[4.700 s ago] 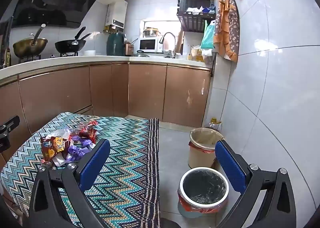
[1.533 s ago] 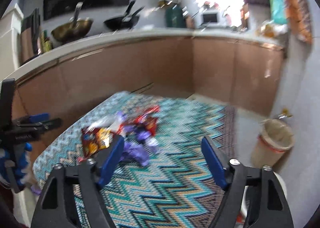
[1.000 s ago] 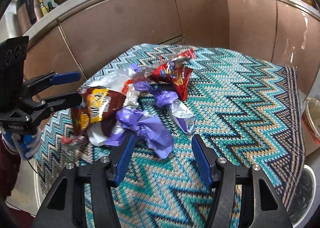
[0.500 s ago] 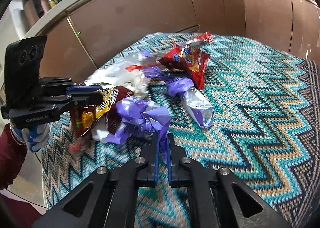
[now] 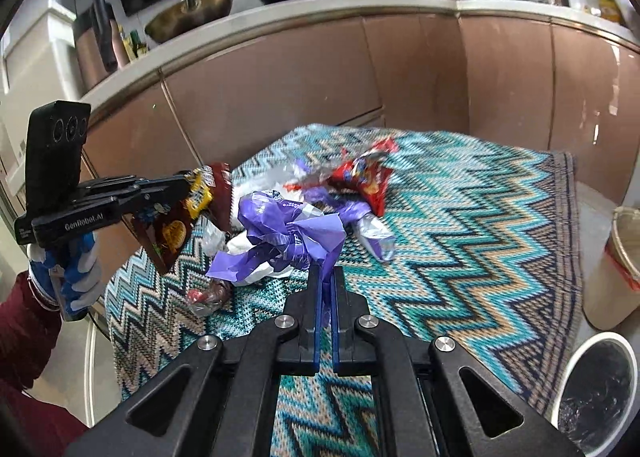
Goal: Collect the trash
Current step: 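Grasp the red snack wrapper with the left tool while the right tool grasps the purple bag, then carry both items over the white bin and open both tools to drop them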
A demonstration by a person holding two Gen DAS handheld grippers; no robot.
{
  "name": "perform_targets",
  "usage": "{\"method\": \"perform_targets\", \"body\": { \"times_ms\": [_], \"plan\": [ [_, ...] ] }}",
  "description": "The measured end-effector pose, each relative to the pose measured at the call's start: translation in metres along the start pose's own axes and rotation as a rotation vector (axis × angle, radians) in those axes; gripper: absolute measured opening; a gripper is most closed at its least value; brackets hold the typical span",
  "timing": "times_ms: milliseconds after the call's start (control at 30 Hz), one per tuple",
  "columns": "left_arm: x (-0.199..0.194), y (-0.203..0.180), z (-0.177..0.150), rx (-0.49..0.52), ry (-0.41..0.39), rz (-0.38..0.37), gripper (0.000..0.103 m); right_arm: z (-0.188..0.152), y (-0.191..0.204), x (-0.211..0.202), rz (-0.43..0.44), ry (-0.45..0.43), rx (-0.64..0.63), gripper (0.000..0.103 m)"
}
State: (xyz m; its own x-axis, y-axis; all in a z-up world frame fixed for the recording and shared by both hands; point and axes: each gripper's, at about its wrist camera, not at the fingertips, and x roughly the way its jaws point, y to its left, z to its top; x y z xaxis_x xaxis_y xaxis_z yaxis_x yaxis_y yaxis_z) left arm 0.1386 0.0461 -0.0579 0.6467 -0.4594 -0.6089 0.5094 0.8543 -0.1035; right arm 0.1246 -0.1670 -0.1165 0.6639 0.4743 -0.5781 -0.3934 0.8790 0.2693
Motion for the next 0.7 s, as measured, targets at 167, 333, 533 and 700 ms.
{"method": "perform_targets", "body": {
  "times_ms": [167, 333, 533, 700],
  "plan": [
    [-0.004, -0.025, 0.023, 0.015, -0.026, -0.047, 0.002, -0.008, -0.020, -0.041, -0.072, -0.066, 0.057, 0.003],
    [0.032, -0.089, 0.051, 0.089, 0.001, -0.152, 0.002, -0.030, -0.067, -0.091, -0.262, -0.104, 0.161, 0.003],
    [0.112, -0.189, 0.071, 0.148, 0.111, -0.303, 0.002, -0.072, -0.143, -0.146, -0.565, -0.063, 0.314, 0.003],
    [0.185, -0.263, 0.081, 0.132, 0.207, -0.382, 0.002, -0.100, -0.203, -0.155, -0.707, 0.003, 0.404, 0.003]
  ]
}}
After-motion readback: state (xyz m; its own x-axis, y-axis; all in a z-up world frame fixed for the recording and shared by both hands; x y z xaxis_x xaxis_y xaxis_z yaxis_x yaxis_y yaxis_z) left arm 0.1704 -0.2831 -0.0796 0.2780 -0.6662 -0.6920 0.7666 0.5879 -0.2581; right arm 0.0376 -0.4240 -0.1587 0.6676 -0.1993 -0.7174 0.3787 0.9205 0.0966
